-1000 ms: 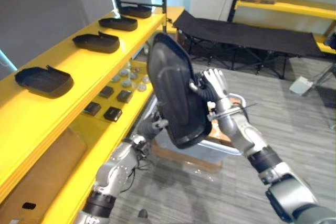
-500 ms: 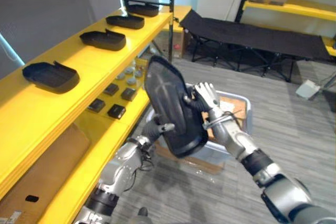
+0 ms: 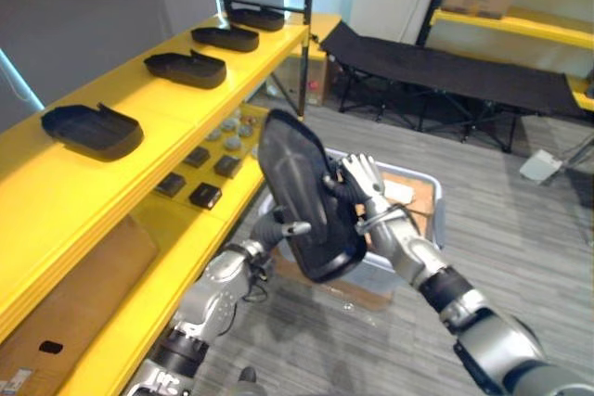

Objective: Walk over and take plastic housings, then place them on the shelf

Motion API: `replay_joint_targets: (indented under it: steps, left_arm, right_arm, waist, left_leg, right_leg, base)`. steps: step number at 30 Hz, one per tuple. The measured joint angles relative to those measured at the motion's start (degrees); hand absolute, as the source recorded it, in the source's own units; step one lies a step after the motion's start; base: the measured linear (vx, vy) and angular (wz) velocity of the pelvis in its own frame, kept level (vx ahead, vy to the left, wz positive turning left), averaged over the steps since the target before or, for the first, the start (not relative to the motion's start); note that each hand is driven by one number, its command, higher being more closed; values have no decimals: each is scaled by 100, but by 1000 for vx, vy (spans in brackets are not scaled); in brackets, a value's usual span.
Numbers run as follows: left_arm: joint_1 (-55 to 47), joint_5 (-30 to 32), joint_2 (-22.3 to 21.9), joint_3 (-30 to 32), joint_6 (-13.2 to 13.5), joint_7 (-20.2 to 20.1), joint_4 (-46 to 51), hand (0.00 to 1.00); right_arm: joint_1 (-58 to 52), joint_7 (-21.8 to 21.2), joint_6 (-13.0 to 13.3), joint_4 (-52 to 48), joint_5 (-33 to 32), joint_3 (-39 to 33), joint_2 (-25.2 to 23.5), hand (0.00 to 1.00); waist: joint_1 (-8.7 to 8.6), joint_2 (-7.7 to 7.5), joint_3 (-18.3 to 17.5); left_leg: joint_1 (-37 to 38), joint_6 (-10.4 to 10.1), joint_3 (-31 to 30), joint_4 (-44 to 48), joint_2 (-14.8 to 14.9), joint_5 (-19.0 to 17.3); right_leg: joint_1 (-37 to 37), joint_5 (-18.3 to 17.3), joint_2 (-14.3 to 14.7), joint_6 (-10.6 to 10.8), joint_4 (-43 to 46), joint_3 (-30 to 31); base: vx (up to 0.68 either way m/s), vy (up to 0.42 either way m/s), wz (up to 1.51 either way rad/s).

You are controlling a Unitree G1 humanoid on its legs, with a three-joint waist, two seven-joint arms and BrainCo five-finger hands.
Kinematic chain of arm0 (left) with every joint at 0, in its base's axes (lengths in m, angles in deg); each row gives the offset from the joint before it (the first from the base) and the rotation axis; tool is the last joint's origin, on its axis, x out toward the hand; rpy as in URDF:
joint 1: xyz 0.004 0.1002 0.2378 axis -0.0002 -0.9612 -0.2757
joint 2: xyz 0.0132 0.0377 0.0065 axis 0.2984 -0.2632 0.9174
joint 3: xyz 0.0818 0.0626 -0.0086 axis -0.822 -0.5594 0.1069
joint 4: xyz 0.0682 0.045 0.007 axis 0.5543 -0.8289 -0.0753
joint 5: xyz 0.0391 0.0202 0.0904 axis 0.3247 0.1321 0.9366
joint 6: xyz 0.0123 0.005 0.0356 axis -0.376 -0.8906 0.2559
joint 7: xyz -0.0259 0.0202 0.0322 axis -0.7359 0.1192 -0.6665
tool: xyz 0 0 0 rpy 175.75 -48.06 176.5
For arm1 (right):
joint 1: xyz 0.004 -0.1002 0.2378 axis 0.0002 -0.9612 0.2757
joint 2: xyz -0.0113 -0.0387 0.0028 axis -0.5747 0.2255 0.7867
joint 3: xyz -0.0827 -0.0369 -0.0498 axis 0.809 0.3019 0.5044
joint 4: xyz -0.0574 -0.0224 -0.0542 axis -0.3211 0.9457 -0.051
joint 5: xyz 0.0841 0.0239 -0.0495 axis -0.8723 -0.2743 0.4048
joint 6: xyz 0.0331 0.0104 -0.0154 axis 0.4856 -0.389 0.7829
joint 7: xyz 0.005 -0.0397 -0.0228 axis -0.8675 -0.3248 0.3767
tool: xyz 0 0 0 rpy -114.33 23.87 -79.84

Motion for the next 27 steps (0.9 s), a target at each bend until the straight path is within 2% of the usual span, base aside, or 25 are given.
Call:
replay_joint_targets:
  steps: [7, 12, 16, 18, 22, 27]
  left_arm:
    - [-1, 218, -23, 11, 41, 286, -180, 100]
    - [-2, 215, -13, 39, 135, 701, -212, 100]
    - [-8, 99, -17, 46, 245, 1010, -215, 100]
    - [-8, -57, -44, 53, 364, 1207, -269, 100]
    - [-12, -536, -188, 70, 779, 1453, -526, 100]
    - [-12, -1171, -260, 148, 1075, 1534, -641, 100]
  right_arm:
    - [50, 116, -2, 55, -10, 9, -90, 100]
    - [133, 180, -48, 55, -20, 9, -203, 100]
    - [130, 283, -51, 54, -273, 6, -297, 100]
    - [98, 373, -51, 50, -359, 11, -370, 100]
    - [-65, 579, -51, -6, -577, 23, -456, 100]
    - [-311, 810, -51, -210, -689, 24, -576, 100]
  waist:
    - [84, -28, 17]
    - [85, -60, 38]
    - [84, -71, 50]
    - [82, -68, 62]
    - [82, -68, 151]
    - [43, -66, 194]
  left_leg:
    - [-4, -2, -24, 0, -2, 1]
    - [-4, -3, -26, 0, 2, 1]
    - [-3, -5, -25, -3, 7, -1]
    - [-3, -6, -24, -4, 10, -2]
    - [-2, -8, -23, -5, 15, -4]
    - [-1, -21, -9, -10, 26, -13]
  right_leg:
    - [12, -1, 2, -2, 0, -29]
    - [13, -8, 3, -10, -1, -32]
    - [10, -15, 7, -18, -7, -33]
    - [8, -19, 8, -20, -20, -33]
    - [8, -28, 10, -22, -48, -33]
    - [-4, -40, 17, -33, -50, -30]
  base:
    - [0, 0, 0]
    - [0, 0, 0]
    - [0, 0, 0]
    - [0, 0, 0]
    - [0, 0, 0]
    - [0, 0, 0]
